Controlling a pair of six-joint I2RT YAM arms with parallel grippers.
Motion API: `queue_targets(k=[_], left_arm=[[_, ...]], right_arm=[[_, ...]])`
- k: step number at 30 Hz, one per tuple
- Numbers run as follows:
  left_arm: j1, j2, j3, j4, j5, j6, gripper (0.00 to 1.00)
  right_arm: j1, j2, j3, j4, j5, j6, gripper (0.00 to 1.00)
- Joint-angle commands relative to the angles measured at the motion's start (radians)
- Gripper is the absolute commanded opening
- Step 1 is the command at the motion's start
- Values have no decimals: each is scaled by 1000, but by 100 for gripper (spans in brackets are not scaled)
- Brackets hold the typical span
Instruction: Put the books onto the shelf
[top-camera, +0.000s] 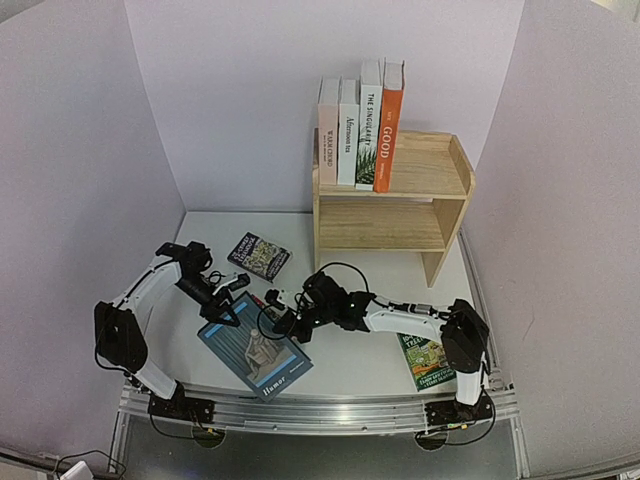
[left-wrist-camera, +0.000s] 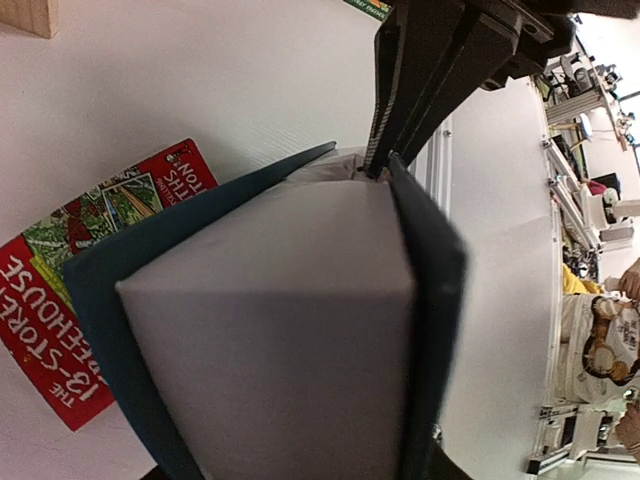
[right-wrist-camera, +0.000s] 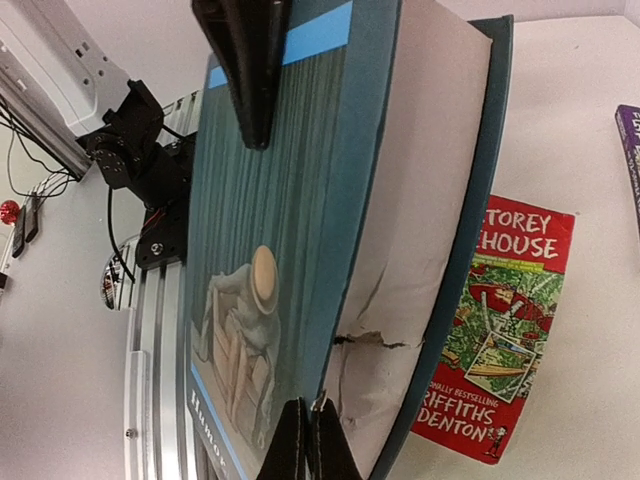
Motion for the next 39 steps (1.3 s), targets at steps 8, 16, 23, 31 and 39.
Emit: queue_targets(k=[8, 16, 23, 31, 39], left_arm=[[-3, -51, 153, -215, -8, -342, 16], [33, 14, 374, -144, -84, -762, 14], [205, 71, 373, -62, -64, -1009, 17], [225, 91, 324, -33, -20, -1079, 17], [232, 84, 307, -1, 2, -1158, 25]], right_arm=[[-3, -50, 73, 11, 305, 58, 39], [140, -111, 97, 10, 851, 86, 74], [313, 67, 280, 15, 1153, -112, 75], [367, 230, 372, 248, 1131, -273, 71], [362, 490, 576, 395, 1305, -589, 72]])
